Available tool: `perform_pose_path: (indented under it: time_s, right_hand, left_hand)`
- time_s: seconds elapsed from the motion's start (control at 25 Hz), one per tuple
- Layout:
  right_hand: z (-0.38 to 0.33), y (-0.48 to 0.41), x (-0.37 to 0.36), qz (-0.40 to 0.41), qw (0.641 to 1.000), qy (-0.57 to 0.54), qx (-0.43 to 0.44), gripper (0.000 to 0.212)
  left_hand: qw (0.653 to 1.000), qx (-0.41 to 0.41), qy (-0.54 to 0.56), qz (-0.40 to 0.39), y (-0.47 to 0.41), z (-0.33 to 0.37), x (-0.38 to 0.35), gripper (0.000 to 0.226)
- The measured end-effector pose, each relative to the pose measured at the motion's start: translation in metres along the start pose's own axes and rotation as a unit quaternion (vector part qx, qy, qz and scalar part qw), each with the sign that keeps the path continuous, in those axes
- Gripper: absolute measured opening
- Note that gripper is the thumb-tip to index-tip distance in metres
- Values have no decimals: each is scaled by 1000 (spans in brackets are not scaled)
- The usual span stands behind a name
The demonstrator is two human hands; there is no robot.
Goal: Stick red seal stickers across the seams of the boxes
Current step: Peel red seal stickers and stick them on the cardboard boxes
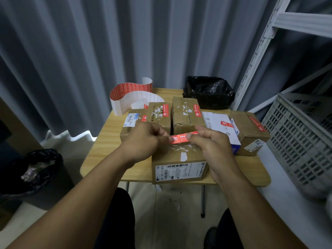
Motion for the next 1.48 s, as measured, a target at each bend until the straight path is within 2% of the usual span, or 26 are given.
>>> perform_pose_path:
  time_s: [0.12, 0.24, 0.44, 0.64, 0.8, 1.0, 1.12, 1.32, 1.48]
  right_hand:
    - [-3, 1, 5, 7, 1000, -14, -8, 7]
    - [-3, -1, 17, 21, 1000, -21, 6, 26]
    - [-3, 1, 18, 14, 999, 32, 5, 5]
    - [-2, -5, 17, -17, 997, 77, -7, 11]
    - [-3, -9, 19, -33, 994, 104, -24, 16]
    - [-4, -9, 21, -19, 998, 55, -11, 14]
    - [-5, -4, 20, -27, 997, 76, 8, 14]
    - [-6, 0, 19, -41, 999, 32, 4, 28]
    - [-7, -2, 19, -29, 996, 86, 20, 19]
  left_hand:
    - [1000, -4, 20, 8, 3, 2, 2, 15]
    - [1000, -3, 12, 4, 4, 2, 5, 16]
    - [1000, 8, 27, -9, 3, 5, 5, 15]
    - [999, 32, 27, -20, 2, 5, 3, 15]
    - [997, 65, -27, -30, -2, 3, 4, 18]
    - [997, 65, -24, -29, -6, 5, 2, 17]
    - [998, 65, -3, -27, -5, 4, 0, 17]
    - [997, 67, 1, -29, -6, 4, -2, 18]
    - [998, 64, 8, -29, -8, 4, -2, 12]
Point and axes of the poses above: each hand's wrist, its own y-axis away from the middle knuckle, its own x-axis out of the back of the hand, z = x × y, the point moved 5 cm from there along -y, towards the middle knuckle, and after that the axes turned 2 degrees about -z, right-handed, at the moved point
